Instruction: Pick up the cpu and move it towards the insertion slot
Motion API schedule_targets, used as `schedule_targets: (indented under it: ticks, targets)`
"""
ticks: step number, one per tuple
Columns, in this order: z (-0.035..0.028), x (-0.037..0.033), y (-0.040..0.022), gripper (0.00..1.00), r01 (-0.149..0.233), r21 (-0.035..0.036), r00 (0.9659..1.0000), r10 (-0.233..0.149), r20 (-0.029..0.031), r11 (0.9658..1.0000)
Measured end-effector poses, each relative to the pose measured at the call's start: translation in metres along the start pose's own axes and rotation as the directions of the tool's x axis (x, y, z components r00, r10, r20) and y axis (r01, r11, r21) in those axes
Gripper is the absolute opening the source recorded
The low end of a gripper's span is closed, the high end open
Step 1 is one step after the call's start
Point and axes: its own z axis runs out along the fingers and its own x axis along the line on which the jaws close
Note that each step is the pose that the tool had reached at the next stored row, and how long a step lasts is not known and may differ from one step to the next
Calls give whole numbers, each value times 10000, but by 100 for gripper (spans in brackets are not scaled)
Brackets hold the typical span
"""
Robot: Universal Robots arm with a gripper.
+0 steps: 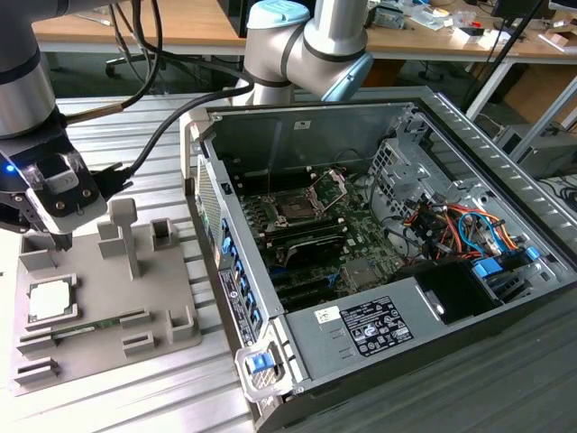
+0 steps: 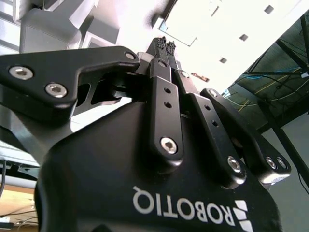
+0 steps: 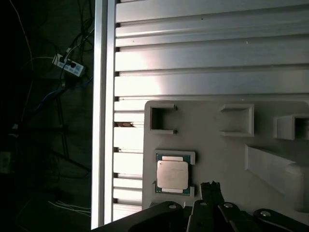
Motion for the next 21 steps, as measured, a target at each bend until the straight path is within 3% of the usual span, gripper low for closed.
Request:
schedule_targets:
  ticks: [21]
  targets:
    - [71, 1, -24, 11, 0, 0, 10000, 0, -1, 10000]
